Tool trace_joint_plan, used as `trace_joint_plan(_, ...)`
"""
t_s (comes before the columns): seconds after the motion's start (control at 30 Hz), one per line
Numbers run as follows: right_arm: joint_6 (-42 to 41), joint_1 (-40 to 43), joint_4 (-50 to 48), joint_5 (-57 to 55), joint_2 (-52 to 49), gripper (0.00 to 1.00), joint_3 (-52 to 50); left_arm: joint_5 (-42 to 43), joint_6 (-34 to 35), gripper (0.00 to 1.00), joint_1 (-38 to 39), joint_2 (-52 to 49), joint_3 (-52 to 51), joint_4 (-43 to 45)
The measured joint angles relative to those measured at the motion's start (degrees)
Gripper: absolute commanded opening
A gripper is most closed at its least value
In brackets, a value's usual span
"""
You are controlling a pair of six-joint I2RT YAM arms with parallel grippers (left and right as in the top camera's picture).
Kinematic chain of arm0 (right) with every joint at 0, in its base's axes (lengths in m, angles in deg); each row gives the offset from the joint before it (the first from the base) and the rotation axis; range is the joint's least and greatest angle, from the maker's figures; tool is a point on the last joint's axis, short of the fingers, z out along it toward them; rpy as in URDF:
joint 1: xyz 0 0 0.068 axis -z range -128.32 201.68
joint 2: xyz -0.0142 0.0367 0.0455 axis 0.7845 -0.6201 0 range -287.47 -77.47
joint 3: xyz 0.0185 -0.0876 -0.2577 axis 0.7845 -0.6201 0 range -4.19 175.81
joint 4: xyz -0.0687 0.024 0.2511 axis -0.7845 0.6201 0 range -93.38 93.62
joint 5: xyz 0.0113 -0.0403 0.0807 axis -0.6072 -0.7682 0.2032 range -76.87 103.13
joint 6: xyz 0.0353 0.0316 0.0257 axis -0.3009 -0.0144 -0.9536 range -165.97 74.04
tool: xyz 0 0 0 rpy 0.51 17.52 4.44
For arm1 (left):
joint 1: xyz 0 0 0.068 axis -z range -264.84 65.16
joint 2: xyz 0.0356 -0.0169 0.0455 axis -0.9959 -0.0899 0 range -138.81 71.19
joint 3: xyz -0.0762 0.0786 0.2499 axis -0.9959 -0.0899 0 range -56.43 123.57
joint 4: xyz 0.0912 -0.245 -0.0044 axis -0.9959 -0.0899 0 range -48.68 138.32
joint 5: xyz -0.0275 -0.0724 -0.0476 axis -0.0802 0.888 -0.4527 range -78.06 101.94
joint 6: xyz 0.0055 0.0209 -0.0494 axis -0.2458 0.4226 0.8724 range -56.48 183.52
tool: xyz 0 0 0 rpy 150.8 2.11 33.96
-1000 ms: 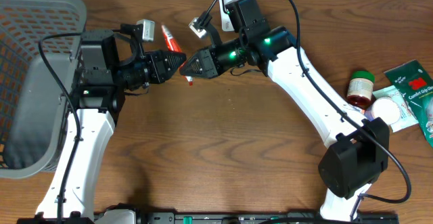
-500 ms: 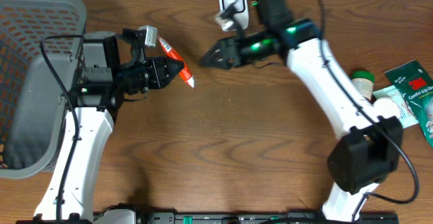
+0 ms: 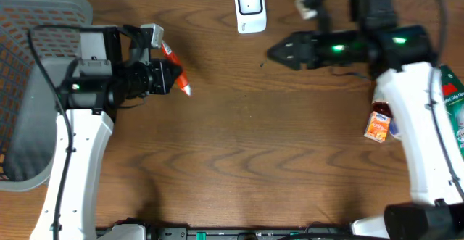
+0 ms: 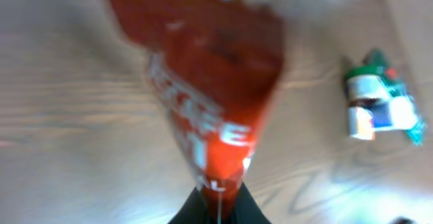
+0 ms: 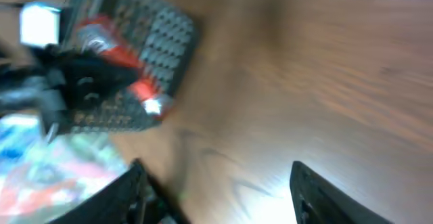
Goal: Scan the item barcode
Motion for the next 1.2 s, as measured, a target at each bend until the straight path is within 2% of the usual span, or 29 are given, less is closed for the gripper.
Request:
trace_joint_plan(0.1, 0.3, 4.7, 3.5, -2.6, 2.0, 0.71, 0.0, -1.8, -1.7, 0.07, 1.3, 0.1, 4.7, -2.1)
trace_joint_plan(0.2, 1.0, 6.3, 6.7, -3.8, 3.1, 0.66, 0.0, 0.6, -1.4, 0.07, 2.7, 0.2, 5.8, -1.6)
trace_joint_plan(0.3, 3.6, 5.0, 8.5, -3.5, 3.2, 0.64, -0.3, 5.0, 0.4, 0.07, 4.0, -1.0, 5.8, 1.5)
trace_joint_plan(0.47, 11.1, 0.0, 6.5, 1.2, 3.2, 0.67, -4.2, 15.5, 5.7, 0.07, 4.4, -5.6, 5.7, 7.3)
trace_joint_plan(0.57, 15.4, -4.1, 1.3, 3.1, 3.2, 0.66, -8.5, 22.7, 9.4, 0.07, 4.4, -8.9, 5.7, 10.7)
trace_joint_plan(0.7, 16.8, -9.2, -9.6, 4.1, 3.2, 0.63, -14.3, 31.0, 12.5, 0.07, 4.4, -11.5, 5.7, 12.8)
trace_joint_plan(0.8, 15.7, -12.3, -18.0, 4.5, 3.2, 0.56, -18.2, 35.2, 13.7, 0.07, 4.4, -11.7, 5.7, 13.0)
trace_joint_plan(0.87, 14.1, -14.0, -22.7, 4.8, 3.2, 0.49, -20.5, 37.1, 14.2, 0.07, 4.4, -11.7, 5.7, 13.0)
trace_joint_plan(1.1, 11.8, -16.2, -29.7, 5.0, 3.2, 0.49, -22.4, 39.0, 14.8, 0.07, 4.4, -11.7, 5.7, 13.0)
trace_joint_plan(1.2, 10.1, -16.3, -32.4, 5.3, 3.2, 0.39, -22.4, 39.1, 14.8, 0.07, 4.4, -11.7, 5.7, 13.0)
